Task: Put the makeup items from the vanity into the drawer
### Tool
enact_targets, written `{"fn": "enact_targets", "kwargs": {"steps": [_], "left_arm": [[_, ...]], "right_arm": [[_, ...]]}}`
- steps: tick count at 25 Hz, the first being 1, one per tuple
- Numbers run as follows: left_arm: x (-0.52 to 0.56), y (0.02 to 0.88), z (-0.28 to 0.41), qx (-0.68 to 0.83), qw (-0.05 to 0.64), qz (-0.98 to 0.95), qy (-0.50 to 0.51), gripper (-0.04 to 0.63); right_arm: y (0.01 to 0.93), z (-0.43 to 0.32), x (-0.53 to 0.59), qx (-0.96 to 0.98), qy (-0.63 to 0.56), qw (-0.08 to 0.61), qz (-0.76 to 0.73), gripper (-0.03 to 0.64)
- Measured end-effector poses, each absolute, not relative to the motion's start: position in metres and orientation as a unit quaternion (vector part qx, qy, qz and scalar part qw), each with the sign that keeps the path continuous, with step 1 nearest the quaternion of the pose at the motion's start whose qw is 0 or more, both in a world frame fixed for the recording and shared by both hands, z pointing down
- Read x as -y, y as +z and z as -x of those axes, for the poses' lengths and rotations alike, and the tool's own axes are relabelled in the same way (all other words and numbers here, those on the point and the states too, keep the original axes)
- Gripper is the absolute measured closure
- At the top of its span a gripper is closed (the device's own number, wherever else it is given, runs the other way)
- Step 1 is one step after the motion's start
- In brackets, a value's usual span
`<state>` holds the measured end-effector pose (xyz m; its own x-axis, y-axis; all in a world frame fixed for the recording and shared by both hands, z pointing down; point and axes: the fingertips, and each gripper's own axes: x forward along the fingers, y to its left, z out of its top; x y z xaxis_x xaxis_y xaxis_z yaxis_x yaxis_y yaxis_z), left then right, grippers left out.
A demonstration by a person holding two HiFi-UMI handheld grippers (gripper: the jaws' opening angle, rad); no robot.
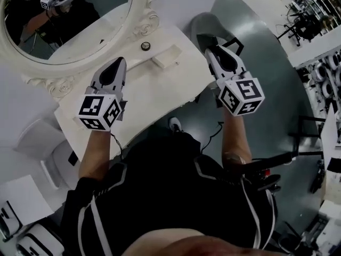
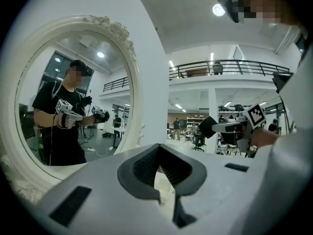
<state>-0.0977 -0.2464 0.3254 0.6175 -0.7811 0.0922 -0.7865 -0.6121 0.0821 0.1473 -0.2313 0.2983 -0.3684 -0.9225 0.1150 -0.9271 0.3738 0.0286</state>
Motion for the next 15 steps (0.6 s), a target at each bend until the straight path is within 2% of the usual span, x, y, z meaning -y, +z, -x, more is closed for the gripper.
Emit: {"fn": "enact_targets", "kwargs": {"steps": [15], "left_arm": [[0.280, 0.359, 0.065, 0.559, 0.079, -0.824, 0.051, 0.591]], "right_arm": [[0.350, -0.160, 0.342, 0.905, 0.026, 0.113, -0.410, 0.520]]}}
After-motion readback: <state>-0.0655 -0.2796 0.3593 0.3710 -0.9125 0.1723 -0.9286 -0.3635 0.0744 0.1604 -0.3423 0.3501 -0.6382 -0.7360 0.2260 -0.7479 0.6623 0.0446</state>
